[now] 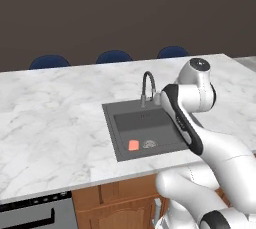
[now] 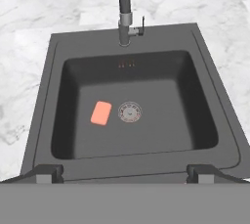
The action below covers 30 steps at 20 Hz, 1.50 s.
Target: Pick up the bar soap and bar soap from the sink, and place them back in the cabinet, and close the cabinet doors.
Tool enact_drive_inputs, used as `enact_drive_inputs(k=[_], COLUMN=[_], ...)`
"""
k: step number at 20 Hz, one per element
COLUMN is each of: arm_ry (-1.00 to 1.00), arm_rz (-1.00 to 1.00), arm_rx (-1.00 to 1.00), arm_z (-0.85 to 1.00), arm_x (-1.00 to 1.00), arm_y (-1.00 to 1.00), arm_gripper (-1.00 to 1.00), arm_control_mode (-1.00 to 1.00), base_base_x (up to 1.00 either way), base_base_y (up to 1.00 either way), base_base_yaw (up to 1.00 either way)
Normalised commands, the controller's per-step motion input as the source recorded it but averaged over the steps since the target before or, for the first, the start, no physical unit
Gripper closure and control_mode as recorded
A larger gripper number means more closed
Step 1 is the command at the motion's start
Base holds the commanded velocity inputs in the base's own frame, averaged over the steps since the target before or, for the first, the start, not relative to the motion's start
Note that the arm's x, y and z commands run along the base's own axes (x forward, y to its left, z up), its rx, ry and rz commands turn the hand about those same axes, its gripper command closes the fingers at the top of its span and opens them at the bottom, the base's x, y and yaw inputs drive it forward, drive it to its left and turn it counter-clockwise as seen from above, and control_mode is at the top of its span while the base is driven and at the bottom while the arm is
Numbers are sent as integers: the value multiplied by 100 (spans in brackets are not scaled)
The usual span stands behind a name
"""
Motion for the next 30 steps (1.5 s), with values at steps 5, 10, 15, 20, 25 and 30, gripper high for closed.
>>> enact_drive_inputs(k=[5,10,15,20,25,30], arm_ry=[5,7,7,5,2,0], arm_rz=[0,0,0,0,0,0], arm_rx=[0,0,2,3,0,0], arm_z=[-11,-15,-13,-18,-22,-28], arm_x=[2,3,2,0,5,6], arm_y=[7,7,1,0,1,4], arm_gripper=[-100,-100,-100,-100,-100,-100], arm_control_mode=[-100,-100,-100,-100,-100,-100], base_base_x=[0,0,0,0,0,0], base_base_y=[0,0,0,0,0,0], base_base_yaw=[0,0,0,0,0,0])
